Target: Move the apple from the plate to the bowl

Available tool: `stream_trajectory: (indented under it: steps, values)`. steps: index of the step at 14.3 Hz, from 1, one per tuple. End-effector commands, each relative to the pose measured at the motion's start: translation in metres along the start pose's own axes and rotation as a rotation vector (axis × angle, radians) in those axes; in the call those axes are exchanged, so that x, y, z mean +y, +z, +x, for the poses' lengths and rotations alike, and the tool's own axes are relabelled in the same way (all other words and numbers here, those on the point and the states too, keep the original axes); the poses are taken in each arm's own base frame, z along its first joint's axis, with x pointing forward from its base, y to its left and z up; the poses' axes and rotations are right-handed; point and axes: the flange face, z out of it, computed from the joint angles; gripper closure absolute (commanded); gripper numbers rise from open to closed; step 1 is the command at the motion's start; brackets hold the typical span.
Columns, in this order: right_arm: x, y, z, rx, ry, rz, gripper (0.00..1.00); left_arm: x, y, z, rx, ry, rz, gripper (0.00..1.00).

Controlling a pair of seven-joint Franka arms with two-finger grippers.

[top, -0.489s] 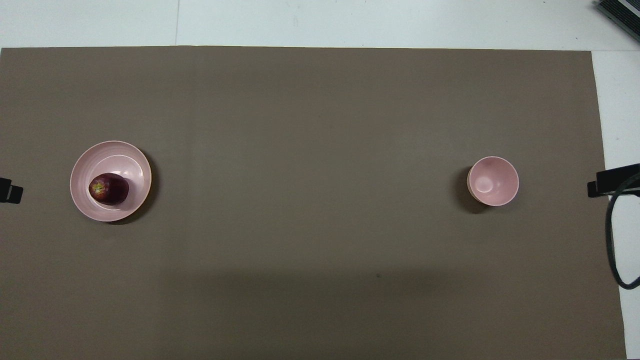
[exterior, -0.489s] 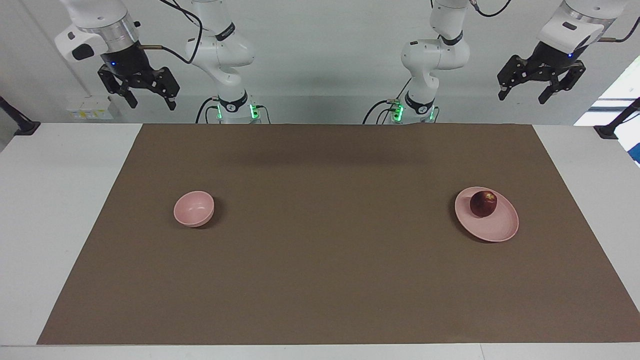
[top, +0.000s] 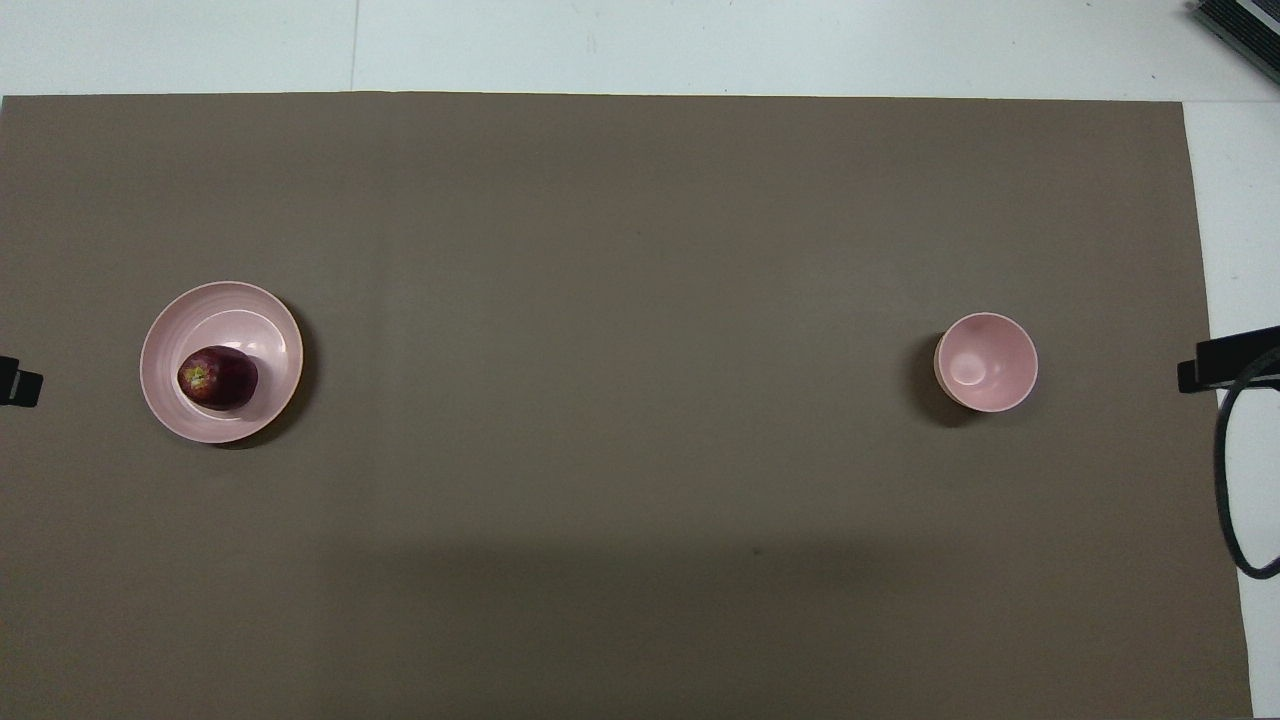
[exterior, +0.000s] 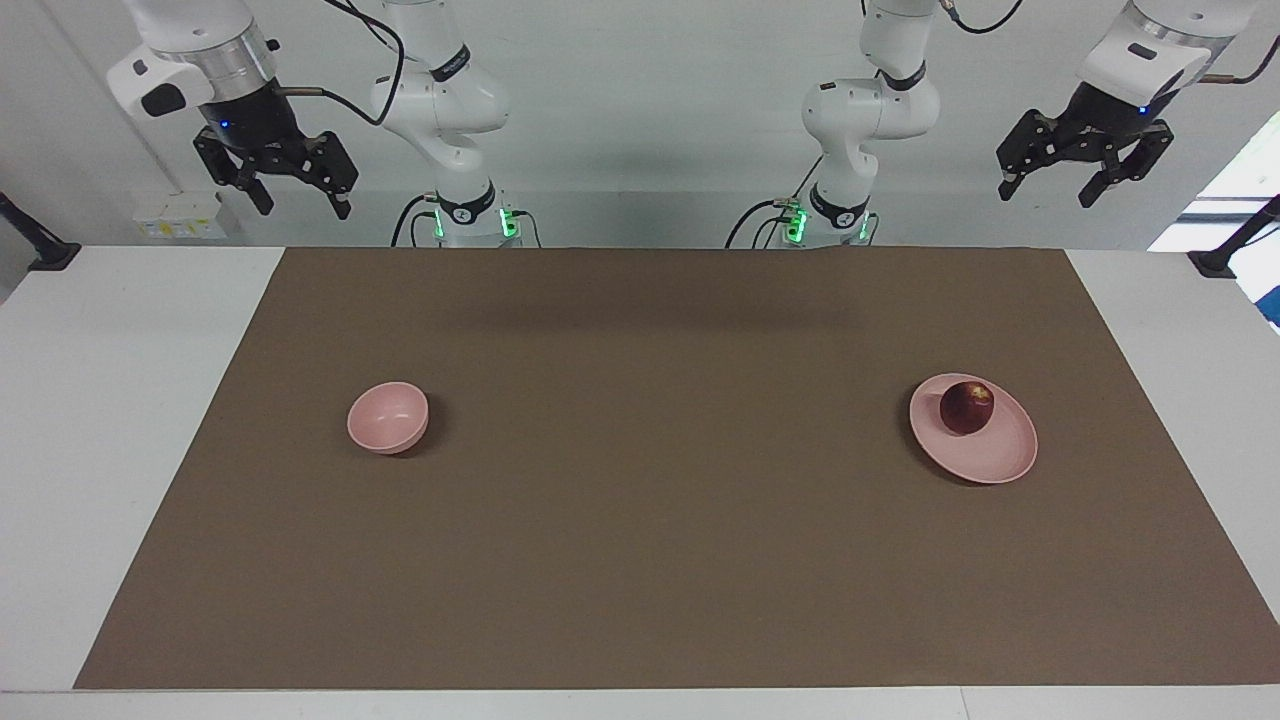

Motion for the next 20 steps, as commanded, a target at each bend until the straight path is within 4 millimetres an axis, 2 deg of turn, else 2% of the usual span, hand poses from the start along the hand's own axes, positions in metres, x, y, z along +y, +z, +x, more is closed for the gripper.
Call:
stream_trajectory:
  steps: [1, 7, 14, 18, 20]
  values:
    - [0.001, -0.004, 0.000, 0.005, 0.006, -0.003, 0.00, -0.002, 0.000, -0.006, 0.014, -0.006, 0.015, 0.00]
    - [0.001, -0.003, 0.000, 0.003, 0.006, -0.003, 0.00, 0.006, 0.000, -0.005, 0.016, 0.010, 0.010, 0.00]
    - [0.001, -0.003, -0.001, 0.003, 0.006, -0.003, 0.00, 0.000, 0.004, -0.005, 0.037, 0.014, 0.013, 0.00]
    - [0.001, -0.003, -0.001, 0.003, 0.006, -0.003, 0.00, -0.009, 0.042, 0.007, 0.074, 0.000, 0.015, 0.00]
    - [0.001, -0.003, -0.001, 0.003, 0.006, -0.003, 0.00, -0.012, 0.069, 0.017, 0.095, 0.003, 0.019, 0.00]
